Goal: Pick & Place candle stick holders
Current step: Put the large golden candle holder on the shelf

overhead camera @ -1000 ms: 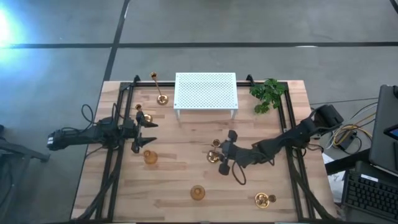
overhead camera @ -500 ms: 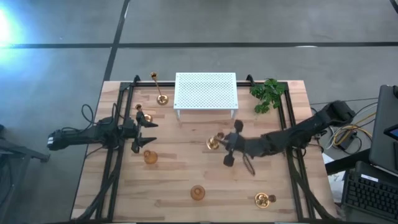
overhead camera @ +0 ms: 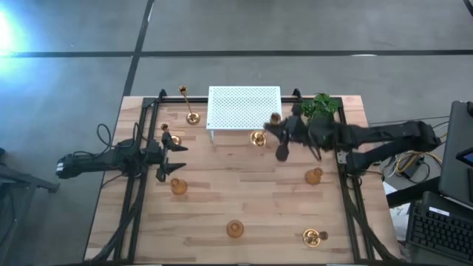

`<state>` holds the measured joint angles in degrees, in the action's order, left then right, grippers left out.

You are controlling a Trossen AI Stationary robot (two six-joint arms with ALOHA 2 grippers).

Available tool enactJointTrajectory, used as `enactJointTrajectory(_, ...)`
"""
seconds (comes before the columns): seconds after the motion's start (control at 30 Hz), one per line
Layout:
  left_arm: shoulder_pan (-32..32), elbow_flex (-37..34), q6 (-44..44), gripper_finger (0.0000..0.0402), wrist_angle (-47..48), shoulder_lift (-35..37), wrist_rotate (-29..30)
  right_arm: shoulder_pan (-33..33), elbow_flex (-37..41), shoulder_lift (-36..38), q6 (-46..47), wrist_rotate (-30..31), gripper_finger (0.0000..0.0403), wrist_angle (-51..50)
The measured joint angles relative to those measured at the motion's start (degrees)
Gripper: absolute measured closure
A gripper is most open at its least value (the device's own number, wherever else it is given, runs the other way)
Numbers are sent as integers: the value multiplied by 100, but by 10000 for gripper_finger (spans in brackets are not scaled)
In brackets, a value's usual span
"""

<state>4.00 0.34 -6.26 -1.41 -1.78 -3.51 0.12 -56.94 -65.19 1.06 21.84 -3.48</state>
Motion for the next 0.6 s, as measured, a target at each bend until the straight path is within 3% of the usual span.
enactJointTrajectory(0.27,-2,0,-1,101,2,-1,0,-1141,-1411,-801,-421,-1266,390,-1001)
enactJointTrajectory(0.6,-1,0,2,101,2,-7,0,-2196,-1869,-1563,-732,-2129,390,-920)
